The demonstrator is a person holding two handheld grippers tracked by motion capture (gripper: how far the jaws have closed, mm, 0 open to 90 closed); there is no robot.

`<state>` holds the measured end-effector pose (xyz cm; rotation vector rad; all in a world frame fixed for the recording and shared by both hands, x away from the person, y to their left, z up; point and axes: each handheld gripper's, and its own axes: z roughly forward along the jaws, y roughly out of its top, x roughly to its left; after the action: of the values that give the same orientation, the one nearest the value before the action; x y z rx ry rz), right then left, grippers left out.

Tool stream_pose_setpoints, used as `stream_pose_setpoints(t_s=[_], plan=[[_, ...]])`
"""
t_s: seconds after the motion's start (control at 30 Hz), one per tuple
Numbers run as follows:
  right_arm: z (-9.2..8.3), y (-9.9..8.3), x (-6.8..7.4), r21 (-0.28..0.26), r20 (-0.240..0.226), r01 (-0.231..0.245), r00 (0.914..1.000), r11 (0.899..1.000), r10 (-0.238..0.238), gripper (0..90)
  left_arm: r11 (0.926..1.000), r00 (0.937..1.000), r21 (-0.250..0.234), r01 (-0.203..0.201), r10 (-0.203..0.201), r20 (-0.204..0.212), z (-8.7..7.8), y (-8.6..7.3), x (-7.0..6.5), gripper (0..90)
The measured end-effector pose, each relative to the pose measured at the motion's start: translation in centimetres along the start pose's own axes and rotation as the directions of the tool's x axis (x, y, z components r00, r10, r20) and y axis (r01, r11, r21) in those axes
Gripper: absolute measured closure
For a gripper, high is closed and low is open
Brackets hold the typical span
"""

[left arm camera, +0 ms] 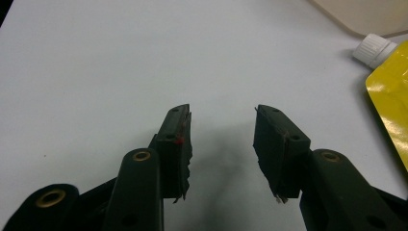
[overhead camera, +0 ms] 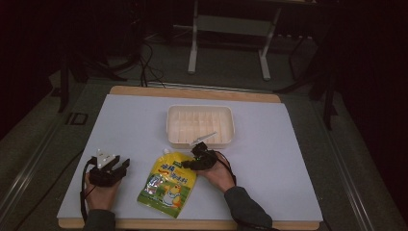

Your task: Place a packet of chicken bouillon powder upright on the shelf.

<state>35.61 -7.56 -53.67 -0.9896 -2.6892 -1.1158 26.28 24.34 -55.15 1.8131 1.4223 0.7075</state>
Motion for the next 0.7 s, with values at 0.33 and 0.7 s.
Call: stream_pose_setpoints(t_s=[0.33, 0.7], plan=[[-0.3, 0.3, 0.4, 0.001, -0.001, 0.024, 0.9997, 1.0, -0.024, 89.6, 1.0, 1.0, 0.001, -0.001, 0.001, 0.001, 0.0, 0.0, 0.0, 57.1], [-1.8, 0.8, 1.3, -0.058, -0.003, 0.051, 0.9987, 0.997, -0.051, 89.9, 1.0, 1.0, 0.001, -0.002, 0.002, 0.002, 0.0, 0.0, 0.0, 57.0]])
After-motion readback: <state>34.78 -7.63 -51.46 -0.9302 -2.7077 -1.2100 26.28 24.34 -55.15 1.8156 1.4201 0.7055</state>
